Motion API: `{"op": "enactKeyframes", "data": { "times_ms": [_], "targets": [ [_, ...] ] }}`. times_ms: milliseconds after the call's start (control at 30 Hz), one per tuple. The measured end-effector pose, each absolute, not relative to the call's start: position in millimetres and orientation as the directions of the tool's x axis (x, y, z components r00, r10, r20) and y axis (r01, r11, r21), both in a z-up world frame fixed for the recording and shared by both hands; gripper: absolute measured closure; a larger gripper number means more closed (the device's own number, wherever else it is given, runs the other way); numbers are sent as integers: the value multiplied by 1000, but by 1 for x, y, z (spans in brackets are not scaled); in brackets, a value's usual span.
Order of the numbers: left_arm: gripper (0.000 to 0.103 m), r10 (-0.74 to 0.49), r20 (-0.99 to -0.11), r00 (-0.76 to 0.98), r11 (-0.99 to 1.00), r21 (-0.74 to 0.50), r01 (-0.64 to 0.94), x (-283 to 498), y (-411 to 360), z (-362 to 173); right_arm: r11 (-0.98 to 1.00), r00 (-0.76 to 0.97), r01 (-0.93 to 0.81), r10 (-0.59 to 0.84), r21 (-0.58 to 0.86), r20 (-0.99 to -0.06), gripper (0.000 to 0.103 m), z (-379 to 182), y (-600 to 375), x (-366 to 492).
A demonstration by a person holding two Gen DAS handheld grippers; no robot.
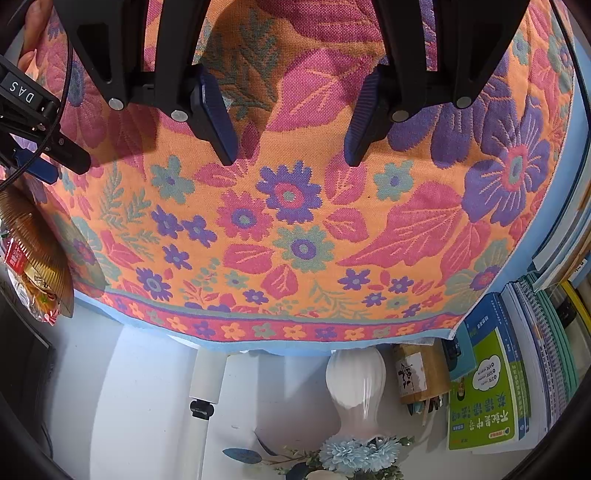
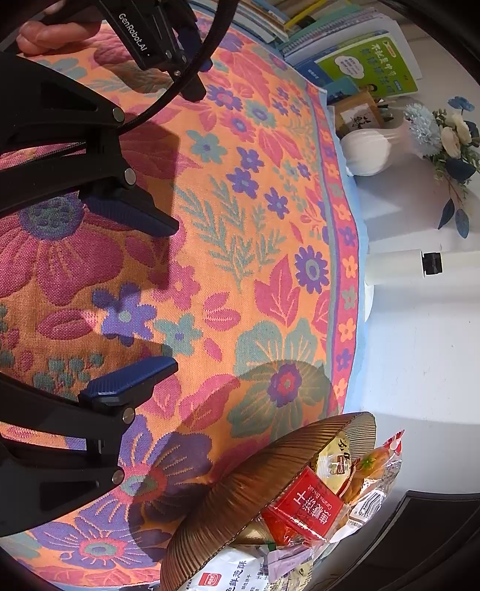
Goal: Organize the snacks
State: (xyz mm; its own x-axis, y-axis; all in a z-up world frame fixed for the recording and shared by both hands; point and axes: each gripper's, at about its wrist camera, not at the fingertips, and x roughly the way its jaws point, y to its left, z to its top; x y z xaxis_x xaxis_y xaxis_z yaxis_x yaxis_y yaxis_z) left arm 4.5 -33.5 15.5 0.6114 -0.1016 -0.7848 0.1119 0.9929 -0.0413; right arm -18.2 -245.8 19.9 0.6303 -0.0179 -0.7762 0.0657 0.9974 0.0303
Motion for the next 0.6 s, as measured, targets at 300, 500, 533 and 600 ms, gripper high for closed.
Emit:
{"op": "enactKeyframes", "data": {
  "times_ms": [300,500,533,600],
  "targets": [
    [45,-106,-786,610,992,-46,114,5,-33,15,997,630,67,-19,30,-776,36,20,-246,-18],
    [45,-108,-785,610,992,-48,114,5,-33,15,997,630,68,-19,31,-776,36,20,-246,-19],
    [45,-107,-785,610,992,-47,114,5,-33,15,997,631,68,-19,30,-776,35,20,-245,-19],
    [45,-109,-785,610,992,-50,114,5,-32,15,997,630,67,-19,30,-776,35,20,-246,-19]
  ]
}}
